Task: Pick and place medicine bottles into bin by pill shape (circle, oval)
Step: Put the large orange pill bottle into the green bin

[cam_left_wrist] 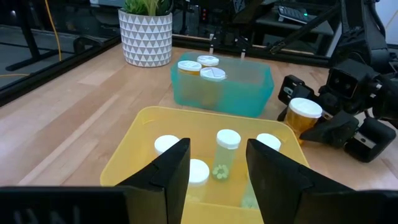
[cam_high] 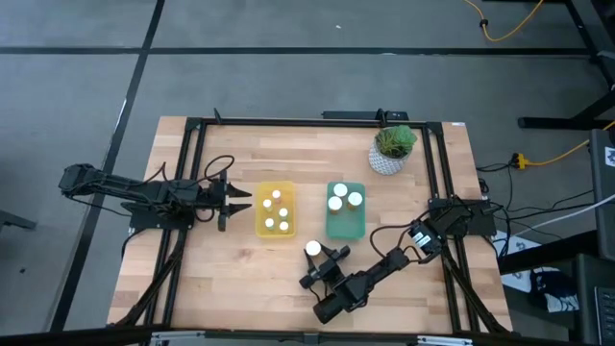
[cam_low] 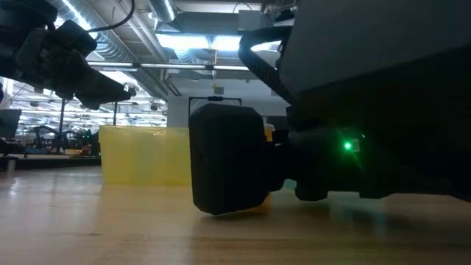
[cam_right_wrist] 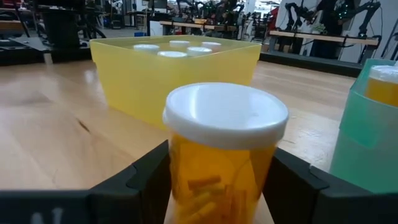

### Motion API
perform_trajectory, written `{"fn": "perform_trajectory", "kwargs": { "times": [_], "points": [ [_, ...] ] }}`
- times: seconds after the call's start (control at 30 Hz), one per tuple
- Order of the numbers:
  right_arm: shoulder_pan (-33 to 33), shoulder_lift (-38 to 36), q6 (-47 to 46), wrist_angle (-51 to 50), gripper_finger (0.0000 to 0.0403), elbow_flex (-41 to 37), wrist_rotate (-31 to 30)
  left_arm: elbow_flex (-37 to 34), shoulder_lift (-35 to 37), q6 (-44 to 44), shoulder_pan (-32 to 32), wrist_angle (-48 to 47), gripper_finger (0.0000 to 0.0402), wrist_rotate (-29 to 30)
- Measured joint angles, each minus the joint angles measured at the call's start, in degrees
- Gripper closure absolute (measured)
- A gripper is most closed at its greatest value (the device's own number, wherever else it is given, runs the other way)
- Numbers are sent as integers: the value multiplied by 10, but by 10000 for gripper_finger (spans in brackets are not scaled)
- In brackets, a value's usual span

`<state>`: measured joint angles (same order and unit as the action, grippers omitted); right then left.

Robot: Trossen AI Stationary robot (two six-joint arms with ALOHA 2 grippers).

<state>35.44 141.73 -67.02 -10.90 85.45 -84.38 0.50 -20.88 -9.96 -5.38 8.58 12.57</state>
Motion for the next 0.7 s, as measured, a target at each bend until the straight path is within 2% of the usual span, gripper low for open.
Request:
{"fn": "perform_trajectory", "kwargs": {
  "times": [0.4, 0.7],
  "points": [
    [0, 0, 5, -1, 180, 0, 0, 0, 0, 0, 0, 0, 252, 0],
    [0, 0, 105, 9, 153, 20, -3, 0, 0, 0, 0, 0, 252, 0]
  ]
}}
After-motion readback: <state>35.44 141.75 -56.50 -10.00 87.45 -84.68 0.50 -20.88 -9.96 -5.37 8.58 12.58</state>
